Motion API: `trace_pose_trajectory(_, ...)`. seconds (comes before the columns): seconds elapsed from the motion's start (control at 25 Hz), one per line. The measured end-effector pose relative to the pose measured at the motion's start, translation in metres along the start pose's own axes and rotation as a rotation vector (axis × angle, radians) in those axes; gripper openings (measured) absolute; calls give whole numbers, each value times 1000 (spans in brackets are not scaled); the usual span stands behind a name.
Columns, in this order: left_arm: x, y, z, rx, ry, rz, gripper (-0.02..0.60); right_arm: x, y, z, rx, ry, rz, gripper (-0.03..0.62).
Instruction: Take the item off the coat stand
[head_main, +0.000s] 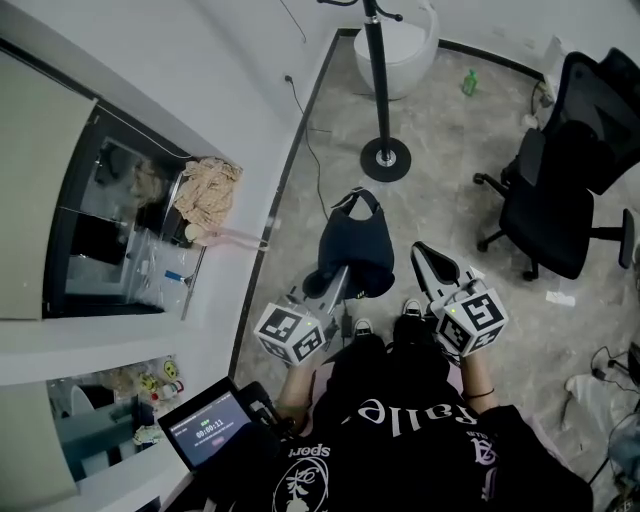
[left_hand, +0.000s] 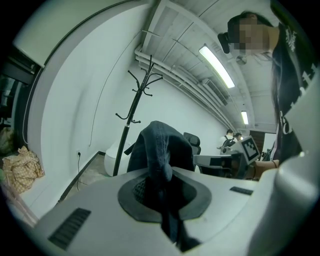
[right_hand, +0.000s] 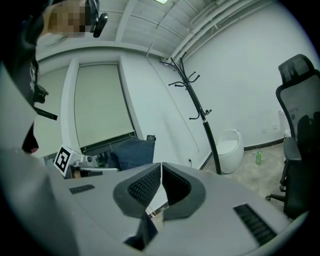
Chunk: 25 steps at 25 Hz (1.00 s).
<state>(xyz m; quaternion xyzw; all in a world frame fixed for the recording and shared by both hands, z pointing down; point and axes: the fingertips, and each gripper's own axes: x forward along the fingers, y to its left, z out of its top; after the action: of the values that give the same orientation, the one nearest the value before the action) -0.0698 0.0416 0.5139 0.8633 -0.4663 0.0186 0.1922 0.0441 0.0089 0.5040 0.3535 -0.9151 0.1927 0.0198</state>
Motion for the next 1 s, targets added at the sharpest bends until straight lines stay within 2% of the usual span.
trace_pose_trajectory(0.28, -50, 18, -7, 3, -8, -36, 17, 10, 62, -19, 1, -8, 9, 18)
trace_pose_trajectory(0.48, -69, 22, -9, 2, -24, -61, 17, 5, 91, -26, -43, -1, -1, 18)
trace_pose_trajectory(0.76, -76, 6, -14, 22, -45, -95, 17, -14, 104, -34, -58, -25, -9, 18)
trace_pose_trajectory(1.0, -77, -4, -13, 37, -43, -148, 17, -23, 117, -32, -27, -64, -18, 18)
